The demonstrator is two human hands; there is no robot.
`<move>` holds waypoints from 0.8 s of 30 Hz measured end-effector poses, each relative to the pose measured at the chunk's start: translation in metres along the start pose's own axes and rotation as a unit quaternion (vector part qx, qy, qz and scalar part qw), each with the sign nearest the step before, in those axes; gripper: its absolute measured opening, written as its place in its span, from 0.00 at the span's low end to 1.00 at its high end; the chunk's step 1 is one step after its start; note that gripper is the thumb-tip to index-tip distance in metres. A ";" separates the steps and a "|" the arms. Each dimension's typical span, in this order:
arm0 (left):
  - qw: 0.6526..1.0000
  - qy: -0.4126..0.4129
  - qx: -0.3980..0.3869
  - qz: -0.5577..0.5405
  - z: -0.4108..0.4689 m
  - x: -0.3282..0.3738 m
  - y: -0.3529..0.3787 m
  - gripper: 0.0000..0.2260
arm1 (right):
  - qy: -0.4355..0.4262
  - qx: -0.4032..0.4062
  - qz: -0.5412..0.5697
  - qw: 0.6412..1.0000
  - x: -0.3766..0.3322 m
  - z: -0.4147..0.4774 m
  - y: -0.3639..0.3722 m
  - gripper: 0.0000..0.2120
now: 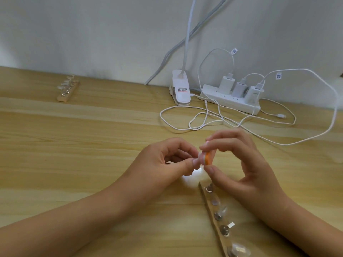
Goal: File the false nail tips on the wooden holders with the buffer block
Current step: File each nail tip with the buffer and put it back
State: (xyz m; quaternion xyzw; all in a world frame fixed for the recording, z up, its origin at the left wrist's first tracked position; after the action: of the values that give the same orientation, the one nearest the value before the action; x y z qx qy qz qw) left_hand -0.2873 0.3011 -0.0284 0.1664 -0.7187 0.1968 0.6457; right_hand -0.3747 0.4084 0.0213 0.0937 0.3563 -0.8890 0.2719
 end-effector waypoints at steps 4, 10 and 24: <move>1.000 -0.007 -0.006 -0.017 0.001 -0.001 0.000 0.02 | 0.021 0.007 0.012 1.000 0.004 0.000 0.000 0.11; 0.998 -0.011 -0.020 -0.055 0.000 0.000 0.002 0.08 | 0.017 0.000 0.001 1.000 0.004 -0.001 0.001 0.12; 0.996 -0.018 -0.027 -0.083 0.000 0.001 0.002 0.06 | 0.000 0.010 -0.013 1.000 0.002 0.002 -0.002 0.13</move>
State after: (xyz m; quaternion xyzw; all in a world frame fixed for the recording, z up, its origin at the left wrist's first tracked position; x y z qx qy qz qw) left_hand -0.2886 0.3031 -0.0278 0.2109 -0.7192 0.1199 0.6511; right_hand -0.3775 0.4076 0.0234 0.0917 0.3485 -0.8961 0.2591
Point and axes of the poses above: each hand's wrist, its own z-axis towards the middle knuckle, its own y-axis out of the palm, x = y × z, the point moved 9 cm from there along z, towards the middle knuckle, and after that the axes turned 14 degrees about -y, right-handed, at the moved point
